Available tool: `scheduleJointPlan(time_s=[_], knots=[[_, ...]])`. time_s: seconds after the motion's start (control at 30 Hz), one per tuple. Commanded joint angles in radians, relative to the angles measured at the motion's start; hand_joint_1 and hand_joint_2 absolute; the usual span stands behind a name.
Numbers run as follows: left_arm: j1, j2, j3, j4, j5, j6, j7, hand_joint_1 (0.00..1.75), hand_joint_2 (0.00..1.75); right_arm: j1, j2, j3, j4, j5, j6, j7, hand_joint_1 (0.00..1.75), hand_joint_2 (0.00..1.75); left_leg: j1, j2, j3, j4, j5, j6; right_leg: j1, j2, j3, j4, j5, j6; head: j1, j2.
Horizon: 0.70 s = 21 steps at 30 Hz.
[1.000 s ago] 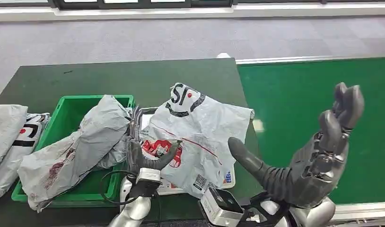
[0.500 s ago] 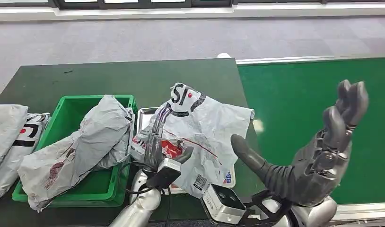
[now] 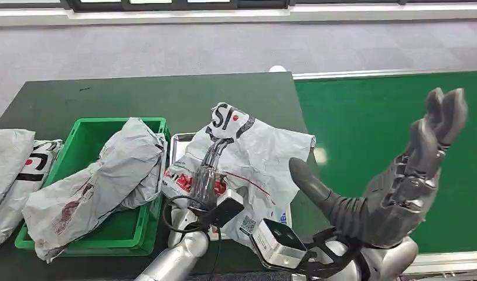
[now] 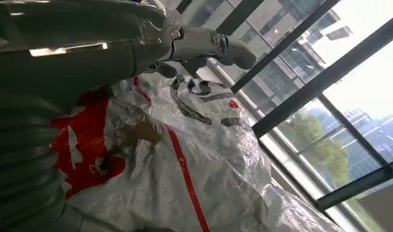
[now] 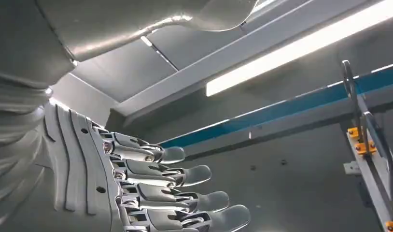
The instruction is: Moved the parcel from conveyor to table for the left to box.
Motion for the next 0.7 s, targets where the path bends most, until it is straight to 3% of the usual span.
scheduleJointPlan(time_s=[0.03,0.07,0.1,0.7], knots=[[-0.074,-0.02,-0.015,0.16,-0.096,0.013,0.09,0.09,1.75,-0.06,0.021,-0.038,0.088,-0.001,0.001,0.0,0.0,1.75,0.0,0.001,0.002,-0.001,0.0,-0.001,0.0,0.003,0.002,-0.001,0.001,0.001,0.0,0.0],[-0.075,-0.02,-0.013,0.162,-0.102,0.012,0.091,1.34,1.75,-0.06,0.021,-0.039,0.088,-0.001,0.001,0.0,0.0,1.75,0.0,0.001,0.003,-0.002,0.0,-0.002,-0.001,0.003,0.002,-0.002,0.001,0.001,0.0,0.0],[-0.076,-0.02,-0.012,0.162,-0.109,0.012,0.093,1.75,1.75,-0.058,0.02,-0.04,0.09,-0.001,0.001,0.002,0.0,1.75,0.0,0.0,0.001,-0.001,0.0,-0.001,0.0,0.002,0.001,-0.001,0.0,0.001,0.0,0.0],[-0.071,-0.02,0.007,0.173,-0.285,0.076,0.22,1.75,1.75,-0.036,0.017,-0.034,0.091,-0.001,0.001,0.024,0.0,1.75,0.0,0.0,0.001,-0.001,0.0,-0.001,0.0,0.002,0.001,-0.001,0.0,0.001,0.0,0.0]])
